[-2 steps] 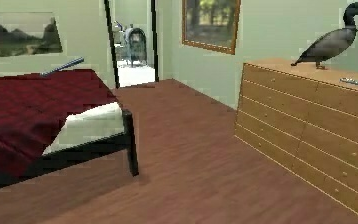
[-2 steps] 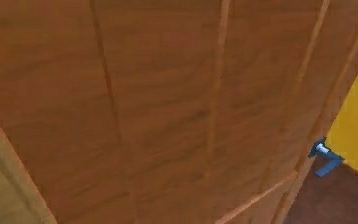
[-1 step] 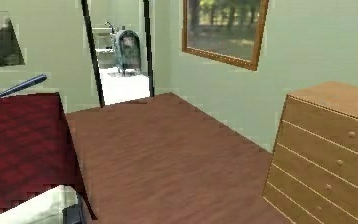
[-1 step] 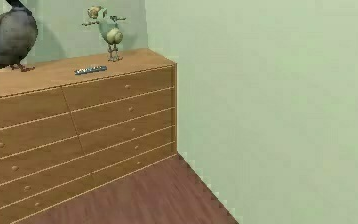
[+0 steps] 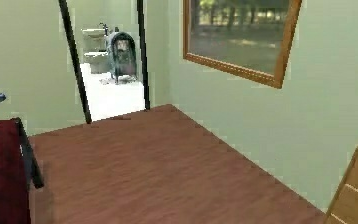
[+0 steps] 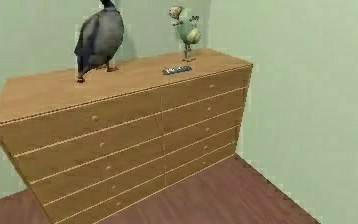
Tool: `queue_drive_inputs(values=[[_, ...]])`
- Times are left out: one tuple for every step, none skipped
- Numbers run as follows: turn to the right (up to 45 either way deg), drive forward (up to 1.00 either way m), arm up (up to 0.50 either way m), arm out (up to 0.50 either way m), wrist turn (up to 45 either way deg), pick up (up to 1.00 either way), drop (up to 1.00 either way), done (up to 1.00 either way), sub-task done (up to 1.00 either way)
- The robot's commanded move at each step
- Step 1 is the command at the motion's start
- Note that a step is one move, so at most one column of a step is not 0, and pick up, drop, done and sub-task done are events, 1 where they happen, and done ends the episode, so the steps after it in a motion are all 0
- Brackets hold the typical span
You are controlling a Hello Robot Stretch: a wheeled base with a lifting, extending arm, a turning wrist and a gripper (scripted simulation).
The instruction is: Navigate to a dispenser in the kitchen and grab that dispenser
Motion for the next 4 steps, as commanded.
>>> queue_drive_inputs(values=[[-15.0,0.0,0.0,0.0,0.0,0.0,0.0,0.0,0.0],[0.0,1.0,0.0,0.0,0.0,0.0,0.0,0.0,0.0],[0.0,1.0,0.0,0.0,0.0,0.0,0.0,0.0,0.0],[-6.0,0.0,0.0,0.0,0.0,0.0,0.0,0.0,0.0]])
